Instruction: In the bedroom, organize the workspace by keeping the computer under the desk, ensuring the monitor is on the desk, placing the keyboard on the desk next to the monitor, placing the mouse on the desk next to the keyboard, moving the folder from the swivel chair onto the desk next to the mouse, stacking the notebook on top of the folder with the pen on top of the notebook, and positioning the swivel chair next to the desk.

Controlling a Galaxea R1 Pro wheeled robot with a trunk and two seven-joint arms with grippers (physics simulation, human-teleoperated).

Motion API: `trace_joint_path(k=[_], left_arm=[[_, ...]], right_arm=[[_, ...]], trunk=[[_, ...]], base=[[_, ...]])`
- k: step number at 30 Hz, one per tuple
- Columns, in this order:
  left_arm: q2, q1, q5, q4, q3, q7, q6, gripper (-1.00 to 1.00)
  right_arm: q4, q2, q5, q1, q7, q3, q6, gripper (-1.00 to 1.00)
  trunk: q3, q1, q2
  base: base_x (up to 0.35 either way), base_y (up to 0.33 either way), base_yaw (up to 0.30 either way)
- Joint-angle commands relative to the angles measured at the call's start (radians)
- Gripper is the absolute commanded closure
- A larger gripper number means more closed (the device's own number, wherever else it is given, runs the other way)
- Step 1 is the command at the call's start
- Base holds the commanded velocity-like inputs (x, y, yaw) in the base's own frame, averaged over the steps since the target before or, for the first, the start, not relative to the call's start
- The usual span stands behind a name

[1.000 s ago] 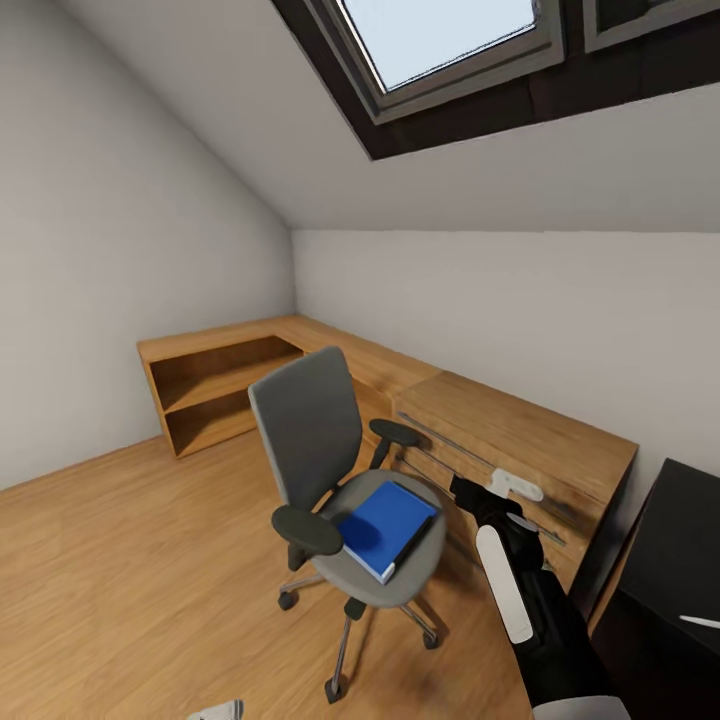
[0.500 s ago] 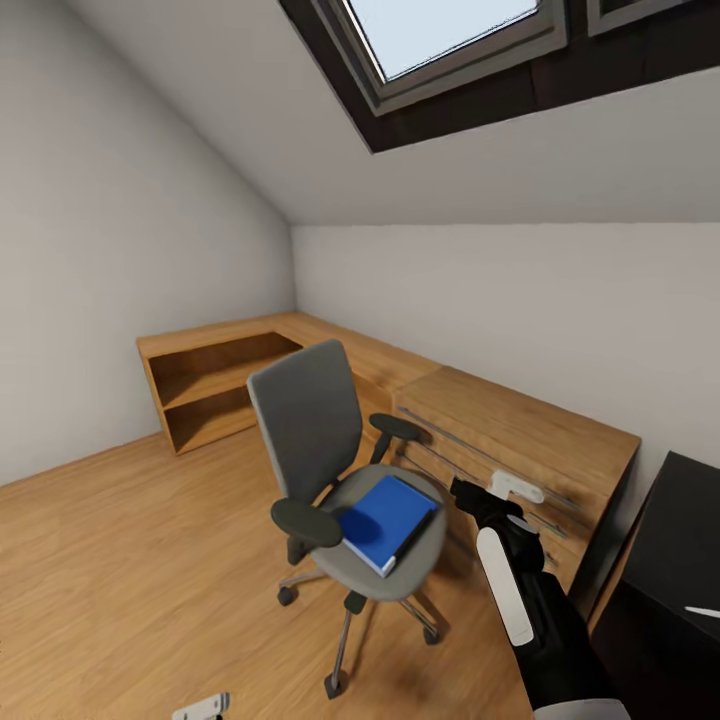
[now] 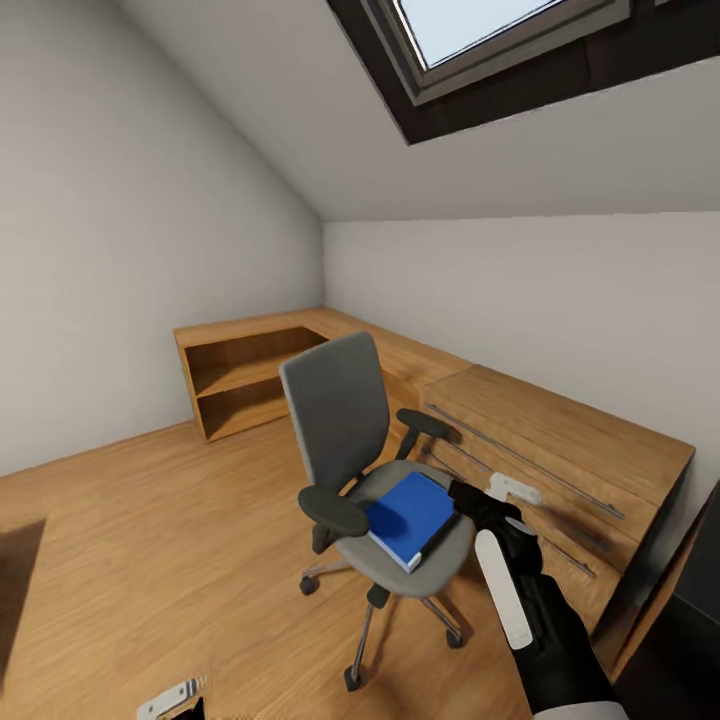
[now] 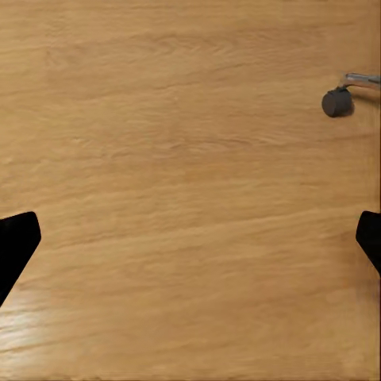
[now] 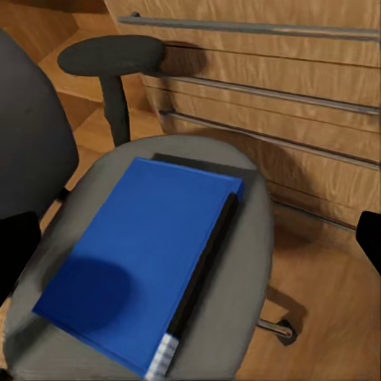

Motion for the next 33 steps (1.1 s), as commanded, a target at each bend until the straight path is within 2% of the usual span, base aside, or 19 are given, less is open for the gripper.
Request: trace_joint_path(k=[1, 7, 11, 12, 13, 15, 16, 18, 20, 21, 22, 24, 25, 26, 27, 30, 31, 32, 33], left_arm=[[0.024, -0.002, 0.0, -0.038, 0.013, -0.023, -0.007, -1.0], [0.056, -0.002, 0.0, -0.107, 0.04, -0.06, -0.071, -1.0], [0.06, -0.002, 0.0, -0.168, 0.047, -0.035, -0.199, -1.0], [0.061, -0.002, -0.007, -0.222, 0.048, 0.005, -0.267, -1.0], [0.062, -0.002, -0.024, -0.254, 0.049, 0.033, -0.297, -1.0], [0.065, -0.003, -0.105, -0.352, 0.05, 0.146, -0.355, -1.0], [0.068, -0.007, -0.187, -0.413, 0.05, 0.244, -0.377, -1.0], [0.071, -0.017, -0.29, -0.467, 0.051, 0.359, -0.388, -1.0], [0.076, -0.047, -0.534, -0.563, 0.058, 0.626, -0.355, -1.0], [0.079, -0.066, -0.657, -0.617, 0.073, 0.77, -0.299, -1.0], [0.083, -0.099, -0.87, -0.736, 0.179, 1.039, -0.116, -1.0], [0.084, -0.107, -0.937, -0.786, 0.257, 1.121, -0.018, -1.0], [0.084, -0.112, -0.98, -0.834, 0.339, 1.172, 0.08, -1.0], [0.084, -0.114, -0.995, -0.863, 0.385, 1.189, 0.135, -1.0], [0.086, -0.119, -1.036, -0.984, 0.585, 1.218, 0.351, -1.0], [0.086, -0.121, -1.05, -1.068, 0.779, 1.221, 0.524, -1.0], [0.083, -0.122, -1.052, -1.085, 0.87, 1.216, 0.61, -1.0], [0.083, -0.122, -1.054, -1.092, 0.917, 1.161, 0.697, -1.0], [0.085, -0.122, -1.057, -1.094, 0.892, 1.148, 0.704, -1.0]], right_arm=[[-0.001, 0.0, -0.009, -0.001, -0.009, 0.01, 0.002, -1.0], [0.001, 0.0, -0.007, 0.0, -0.009, 0.027, 0.002, -1.0], [0.002, -0.001, -0.007, 0.0, -0.01, 0.031, 0.002, -1.0], [0.003, -0.001, -0.006, 0.0, -0.01, 0.032, 0.002, -1.0], [0.003, -0.001, -0.006, 0.0, -0.01, 0.033, 0.002, -1.0], [0.005, -0.002, -0.005, 0.0, -0.009, 0.036, 0.001, -1.0], [0.007, -0.002, -0.004, 0.0, -0.009, 0.042, 0.0, -1.0], [0.009, -0.002, -0.004, 0.0, -0.008, 0.053, -0.002, -1.0], [0.012, -0.002, -0.002, 0.0, -0.007, 0.086, -0.005, -1.0], [0.014, -0.002, -0.002, 0.0, -0.008, 0.099, -0.005, -1.0], [0.021, -0.003, -0.001, -0.001, -0.011, 0.112, -0.003, -1.0], [0.023, -0.006, 0.0, -0.003, -0.012, 0.115, -0.002, -1.0], [0.025, -0.013, 0.0, -0.006, -0.016, 0.116, -0.001, -1.0], [0.028, -0.02, 0.001, -0.011, -0.02, 0.116, 0.0, -1.0], [0.089, -0.059, 0.0, -0.083, -0.039, 0.118, 0.002, -1.0], [0.275, -0.095, -0.002, -0.24, -0.04, 0.118, 0.014, -1.0], [0.462, -0.109, -0.002, -0.356, -0.024, 0.118, -0.011, -1.0], [0.796, -0.153, -0.006, -0.533, 0.079, 0.119, -0.138, -1.0], [0.856, -0.161, -0.008, -0.556, 0.116, 0.12, -0.163, -1.0]], trunk=[[-0.004, 0.004, -0.008], [-0.023, 0.027, -0.05], [-0.036, 0.042, -0.078], [-0.039, 0.046, -0.085], [-0.042, 0.05, -0.092], [-0.048, 0.058, -0.106], [-0.051, 0.061, -0.113], [-0.058, 0.069, -0.127], [-0.064, 0.077, -0.141], [-0.067, 0.081, -0.148], [-0.07, 0.084, -0.155], [-0.076, 0.092, -0.169], [-0.08, 0.096, -0.176], [-0.083, 0.1, -0.183], [-0.086, 0.104, -0.19], [-0.095, 0.115, -0.211], [-0.098, 0.119, -0.218], [-0.098, 0.119, -0.218], [-0.098, 0.119, -0.218]], base=[[0.0, 0.0, 0.27], [0.0, 0.0, 0.274], [0.0, 0.0, 0.201], [0.0, 0.0, 0.092], [0.0, 0.0, 0.073], [0.0, 0.0, 0.042], [0.0, 0.0, 0.024], [0.0, 0.0, 0.017], [0.0, 0.0, 0.008], [0.0, 0.0, 0.004], [0.0, 0.0, 0.002], [0.0, 0.0, 0.001], [0.0, 0.0, 0.0], [0.0, 0.0, 0.0], [0.0, 0.0, 0.0], [0.0, 0.0, 0.0], [0.0, 0.0, 0.0], [0.0, 0.0, 0.0], [0.0, 0.0, 0.0]])
